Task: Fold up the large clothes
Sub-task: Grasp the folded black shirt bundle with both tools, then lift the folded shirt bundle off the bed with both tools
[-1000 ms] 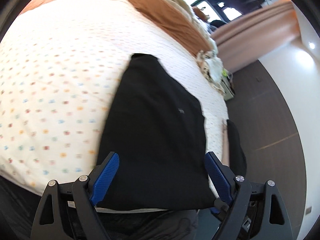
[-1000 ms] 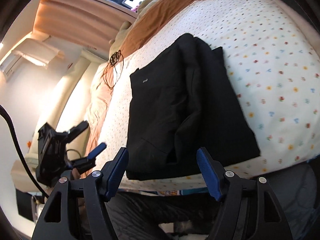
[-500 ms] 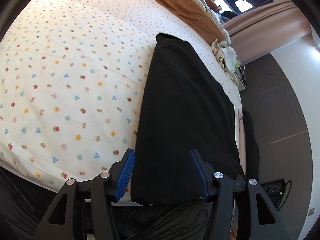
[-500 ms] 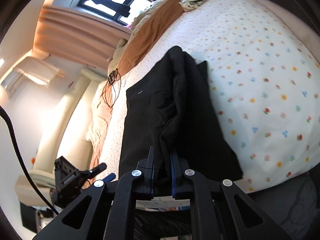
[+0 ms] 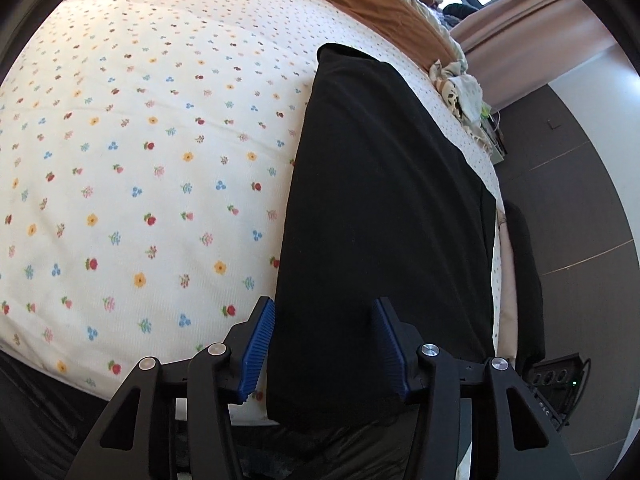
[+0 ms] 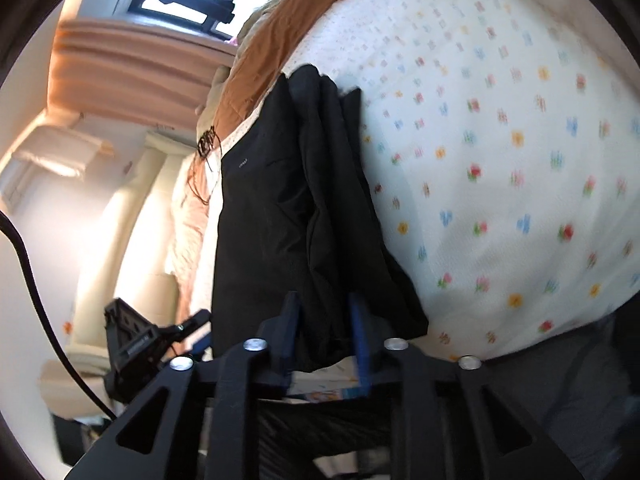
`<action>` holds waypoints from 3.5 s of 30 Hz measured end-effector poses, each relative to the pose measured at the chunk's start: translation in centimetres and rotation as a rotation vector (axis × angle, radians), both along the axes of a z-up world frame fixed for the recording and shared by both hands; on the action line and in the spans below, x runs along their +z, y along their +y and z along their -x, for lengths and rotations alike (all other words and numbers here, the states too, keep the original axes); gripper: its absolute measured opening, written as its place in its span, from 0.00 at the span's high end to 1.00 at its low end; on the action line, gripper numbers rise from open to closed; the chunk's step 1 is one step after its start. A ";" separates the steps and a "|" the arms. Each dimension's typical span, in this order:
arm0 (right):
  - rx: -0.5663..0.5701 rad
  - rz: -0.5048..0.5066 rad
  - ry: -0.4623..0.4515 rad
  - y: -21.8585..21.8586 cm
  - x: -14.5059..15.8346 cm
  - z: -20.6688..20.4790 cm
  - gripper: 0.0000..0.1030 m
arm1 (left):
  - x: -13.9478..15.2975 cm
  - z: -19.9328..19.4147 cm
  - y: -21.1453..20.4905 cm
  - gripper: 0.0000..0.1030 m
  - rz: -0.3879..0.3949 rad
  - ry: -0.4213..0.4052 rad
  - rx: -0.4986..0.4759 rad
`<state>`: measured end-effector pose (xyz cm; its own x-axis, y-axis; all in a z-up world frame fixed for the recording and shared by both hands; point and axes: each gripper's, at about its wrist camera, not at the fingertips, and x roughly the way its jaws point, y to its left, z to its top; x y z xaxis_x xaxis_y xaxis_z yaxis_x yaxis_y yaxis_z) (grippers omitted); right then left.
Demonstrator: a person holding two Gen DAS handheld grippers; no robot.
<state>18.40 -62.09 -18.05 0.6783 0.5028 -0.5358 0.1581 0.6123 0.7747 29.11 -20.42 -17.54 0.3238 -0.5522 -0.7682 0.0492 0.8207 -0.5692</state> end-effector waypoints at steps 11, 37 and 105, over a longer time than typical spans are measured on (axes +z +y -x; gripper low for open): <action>-0.006 0.065 0.004 -2.7 2.5 -4.7 0.32 | -0.3 -4.6 -0.9 0.49 0.024 0.015 0.001; 0.047 0.255 -0.056 -2.2 5.9 -17.6 0.97 | -0.3 -14.9 -3.2 0.49 0.015 -0.006 -0.031; 0.322 0.064 -0.276 8.5 17.8 -11.4 0.84 | 11.5 -4.8 6.3 0.77 0.112 -0.264 -0.016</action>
